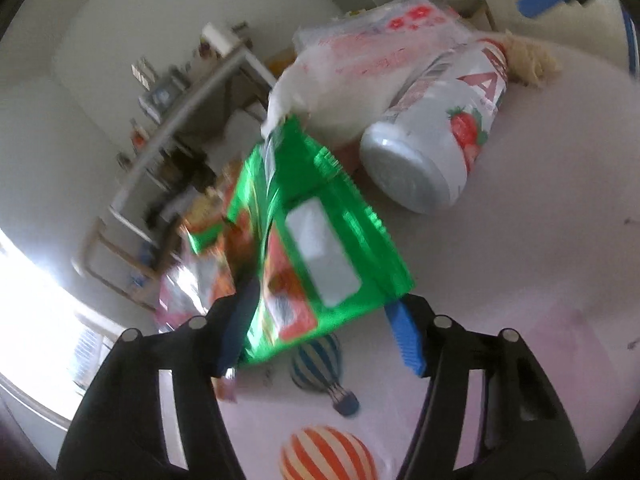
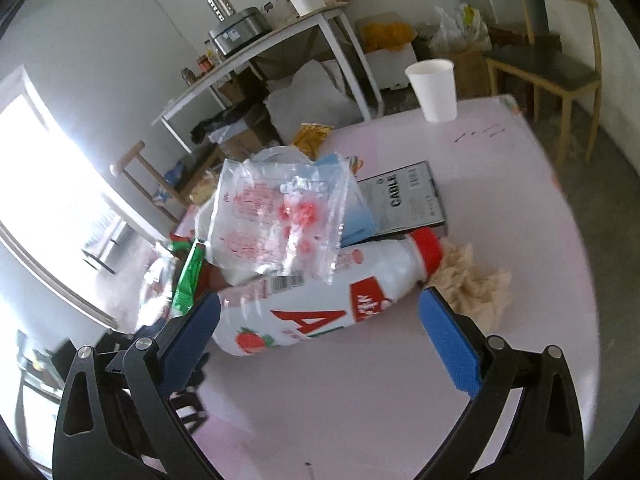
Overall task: Collect trash
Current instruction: 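Grasp the clear red-printed plastic bag with the right gripper while the left gripper pinches the green chip bag, then lift the clear bag with the right gripper while the left gripper grasps the white plastic bag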
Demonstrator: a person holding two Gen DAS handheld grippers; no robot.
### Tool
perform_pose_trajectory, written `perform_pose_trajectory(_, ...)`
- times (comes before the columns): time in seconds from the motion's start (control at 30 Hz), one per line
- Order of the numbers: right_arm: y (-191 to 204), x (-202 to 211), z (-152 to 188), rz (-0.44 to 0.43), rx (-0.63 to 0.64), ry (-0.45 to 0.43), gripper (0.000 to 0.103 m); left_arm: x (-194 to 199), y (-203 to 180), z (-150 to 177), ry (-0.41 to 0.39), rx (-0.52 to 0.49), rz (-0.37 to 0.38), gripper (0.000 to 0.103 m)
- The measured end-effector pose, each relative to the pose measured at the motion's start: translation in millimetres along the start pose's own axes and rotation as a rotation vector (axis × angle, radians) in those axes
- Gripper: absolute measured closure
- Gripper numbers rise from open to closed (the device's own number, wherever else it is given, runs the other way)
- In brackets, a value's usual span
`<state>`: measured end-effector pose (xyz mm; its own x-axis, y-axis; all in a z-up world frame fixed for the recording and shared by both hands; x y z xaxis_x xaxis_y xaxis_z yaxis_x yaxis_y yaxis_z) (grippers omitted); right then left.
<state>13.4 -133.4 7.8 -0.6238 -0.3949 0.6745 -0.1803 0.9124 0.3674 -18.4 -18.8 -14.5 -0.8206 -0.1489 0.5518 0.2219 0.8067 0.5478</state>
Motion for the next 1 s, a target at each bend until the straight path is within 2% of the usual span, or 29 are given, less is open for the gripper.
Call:
perform_pose_trajectory(0.03,0,-3,-1,-0.011,-0.004,0.005,0.006,1,-3,-1,-0.016,-0.021,-0.032,0.054)
perform_pose_trajectory(0.07,0,-7,-2,-0.02,-0.008,0.007,0.006,1,-6,-2,-0.027,-0.033,-0.056,0.062)
perform_pose_trajectory(0.1,0,-8,-3,-0.021,-0.009,0.003,0.006,2,-7,-3,-0.033,-0.036,-0.063,0.07)
perform_pose_trajectory(0.2,2,-12,-11,-0.052,-0.006,-0.015,0.009,8,-7,-6,-0.062,-0.025,-0.066,0.086)
perform_pose_trajectory(0.27,3,-17,-16,-0.06,-0.002,-0.02,0.011,16,-2,-10,-0.099,-0.011,-0.079,0.094)
perform_pose_trajectory(0.37,0,-26,-18,-0.092,-0.034,-0.011,0.018,24,7,-13,-0.137,0.044,-0.054,0.101)
perform_pose_trajectory(0.47,-3,-30,-20,-0.118,-0.058,-0.019,0.021,38,16,-16,-0.184,0.105,-0.012,0.102)
perform_pose_trajectory(0.6,-6,-32,-23,-0.124,-0.076,-0.033,0.022,45,20,-17,-0.201,0.13,0.037,0.102)
perform_pose_trajectory(0.7,-4,-33,-24,-0.129,-0.068,-0.041,0.027,47,34,-19,-0.205,0.172,0.087,0.102)
perform_pose_trajectory(0.8,-2,-37,-24,-0.138,-0.058,-0.038,0.043,52,39,-17,-0.2,0.206,0.115,0.102)
perform_pose_trajectory(0.87,-2,-38,-24,-0.143,-0.058,-0.038,0.06,50,41,-15,-0.195,0.225,0.123,0.102)
perform_pose_trajectory(0.97,-2,-36,-24,-0.128,-0.056,-0.049,0.066,41,34,-13,-0.162,0.221,0.14,0.101)
perform_pose_trajectory(1.0,-2,-34,-23,-0.123,-0.053,-0.057,0.067,43,29,-10,-0.156,0.217,0.141,0.093)
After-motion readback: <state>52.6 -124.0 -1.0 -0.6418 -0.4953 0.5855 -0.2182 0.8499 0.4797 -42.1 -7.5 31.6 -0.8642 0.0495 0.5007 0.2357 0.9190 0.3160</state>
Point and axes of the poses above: each gripper's, at about its wrist camera, not at the fingertips, and x roughly against the way its jaws point, y to its left, z to its underside, the point moved 4 cm from there along -x, roughly the way its jaws point, and after that the axes turned 7 degrees about x, right-handed, at the moved point
